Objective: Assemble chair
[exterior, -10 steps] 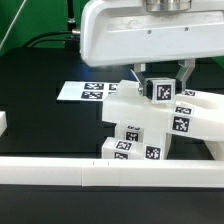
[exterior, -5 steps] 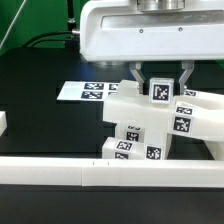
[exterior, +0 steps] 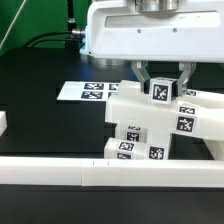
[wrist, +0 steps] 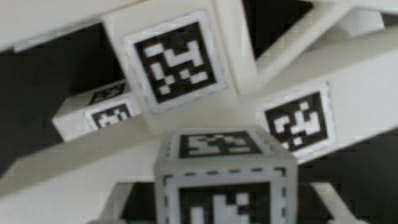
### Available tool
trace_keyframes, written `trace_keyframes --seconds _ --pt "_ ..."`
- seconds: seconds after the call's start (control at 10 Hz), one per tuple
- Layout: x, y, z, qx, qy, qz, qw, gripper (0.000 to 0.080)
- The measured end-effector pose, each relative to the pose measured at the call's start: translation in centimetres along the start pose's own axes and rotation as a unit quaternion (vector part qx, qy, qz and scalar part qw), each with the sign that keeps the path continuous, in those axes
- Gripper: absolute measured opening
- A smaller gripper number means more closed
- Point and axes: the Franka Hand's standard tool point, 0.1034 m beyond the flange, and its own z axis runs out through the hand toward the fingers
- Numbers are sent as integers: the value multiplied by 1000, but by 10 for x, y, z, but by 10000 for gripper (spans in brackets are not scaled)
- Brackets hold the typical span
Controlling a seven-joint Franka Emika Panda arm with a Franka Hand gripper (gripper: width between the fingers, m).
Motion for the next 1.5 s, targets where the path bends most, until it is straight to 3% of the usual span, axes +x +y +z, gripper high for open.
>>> trace_keyframes --seconds 0.1,0.4,0.6,0.7,0.8,0.9,1.3,1.5 --pt "-3 -1 0 10 0 97 995 284" --pt "-8 -5 2 17 -12 253 967 284" --pt "-8 -6 2 19 -12 277 961 284" --pt "-8 -6 3 19 -12 257 966 284" --pt "-10 -6 2 15 -17 234 972 474" --pt "-10 -10 0 12 -17 197 980 588" --pt "-10 -10 0 13 -15 32 999 646" --pt "-13 -10 0 -12 -33 -102 994 649"
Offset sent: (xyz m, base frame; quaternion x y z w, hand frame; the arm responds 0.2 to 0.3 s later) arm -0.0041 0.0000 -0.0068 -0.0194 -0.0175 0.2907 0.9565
